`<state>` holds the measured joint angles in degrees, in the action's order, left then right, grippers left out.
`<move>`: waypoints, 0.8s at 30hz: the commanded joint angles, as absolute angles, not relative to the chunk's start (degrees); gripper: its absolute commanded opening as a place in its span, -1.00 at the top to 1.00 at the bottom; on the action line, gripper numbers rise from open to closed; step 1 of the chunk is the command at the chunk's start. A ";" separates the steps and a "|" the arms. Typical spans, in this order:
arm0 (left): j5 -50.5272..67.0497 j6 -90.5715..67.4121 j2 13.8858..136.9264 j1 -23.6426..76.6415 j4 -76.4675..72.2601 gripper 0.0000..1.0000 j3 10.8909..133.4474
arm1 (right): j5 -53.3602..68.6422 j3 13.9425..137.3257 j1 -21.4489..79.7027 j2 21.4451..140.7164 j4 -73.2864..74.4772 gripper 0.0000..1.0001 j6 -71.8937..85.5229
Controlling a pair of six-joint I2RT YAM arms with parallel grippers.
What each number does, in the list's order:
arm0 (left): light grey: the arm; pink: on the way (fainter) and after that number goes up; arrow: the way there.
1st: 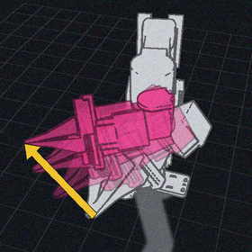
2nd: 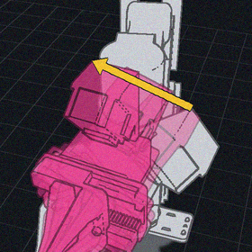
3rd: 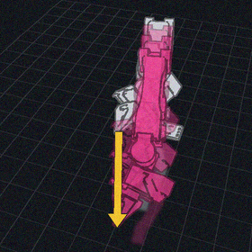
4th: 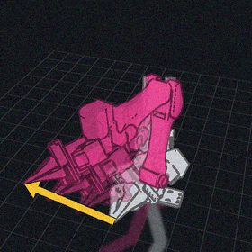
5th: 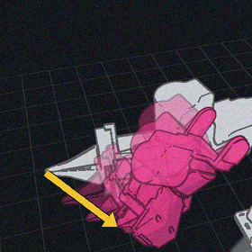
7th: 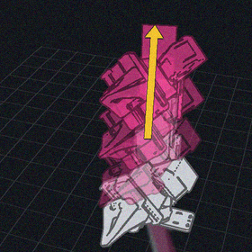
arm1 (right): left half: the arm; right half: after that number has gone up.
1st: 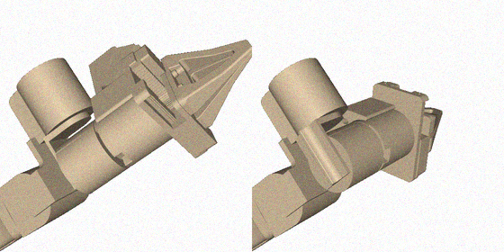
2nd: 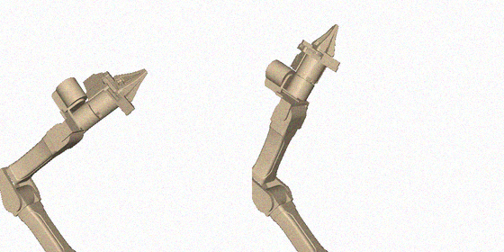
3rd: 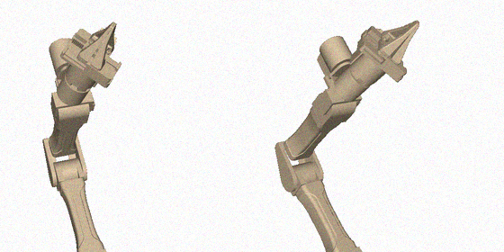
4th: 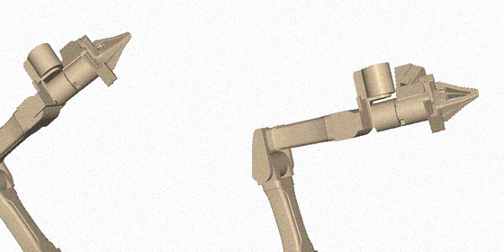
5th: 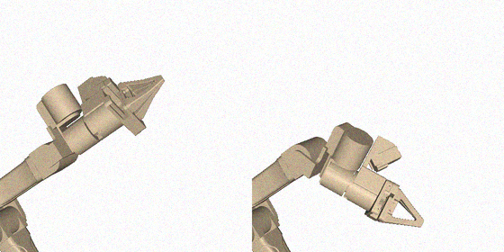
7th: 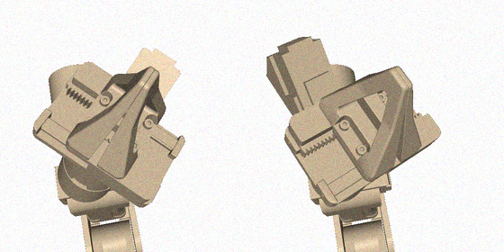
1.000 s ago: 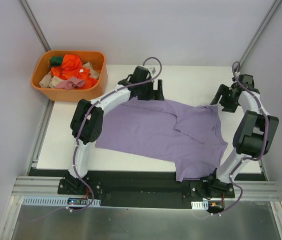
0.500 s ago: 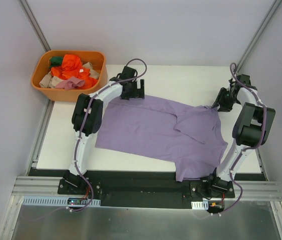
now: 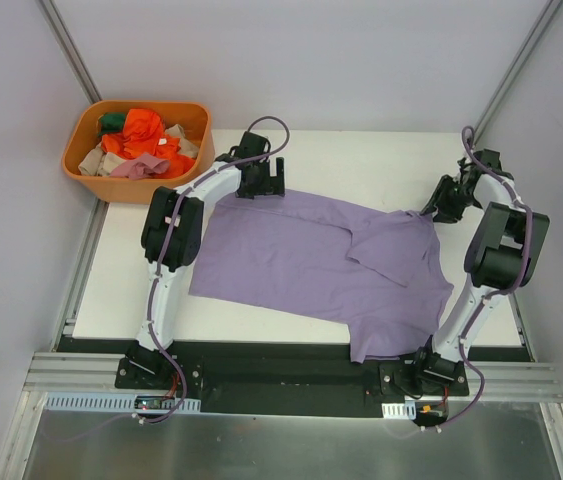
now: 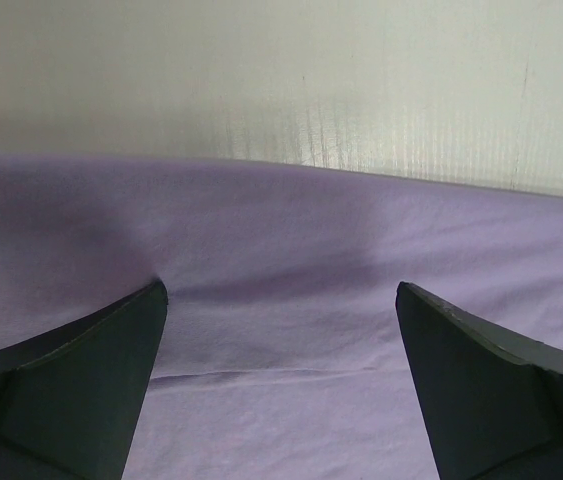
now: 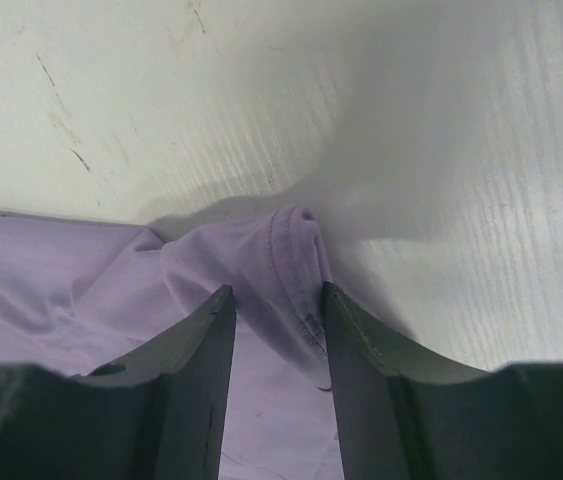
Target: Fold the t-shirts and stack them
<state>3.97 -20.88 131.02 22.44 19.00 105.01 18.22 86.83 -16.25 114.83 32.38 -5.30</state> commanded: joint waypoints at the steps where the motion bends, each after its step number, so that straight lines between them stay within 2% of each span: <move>1: 2.11 -19.69 130.52 21.53 22.06 -0.98 102.75 | 20.30 88.68 -16.52 116.01 32.43 0.16 -2.99; 3: 1.93 -19.86 130.43 21.53 22.06 -0.98 102.66 | 20.22 88.68 -16.61 116.37 32.34 0.29 -2.46; 7: 1.06 -19.86 130.17 21.53 22.06 -0.98 102.39 | 18.03 88.68 -16.61 116.19 31.91 0.87 -1.32; 9: 0.35 -19.95 130.08 21.53 22.06 -0.98 102.13 | 15.74 88.86 -16.79 115.75 31.47 0.99 -0.44; 17: -0.79 -20.31 129.99 20.66 22.06 -0.98 101.34 | 6.77 92.54 -18.37 115.31 31.73 0.98 -2.10; 24: 2.27 -19.60 130.34 20.57 22.06 -0.98 102.30 | 12.29 96.15 -19.42 118.30 31.56 0.99 -5.18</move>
<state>2.31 -20.53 130.28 22.37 17.72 103.33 10.74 92.79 -18.61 116.86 32.29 -2.66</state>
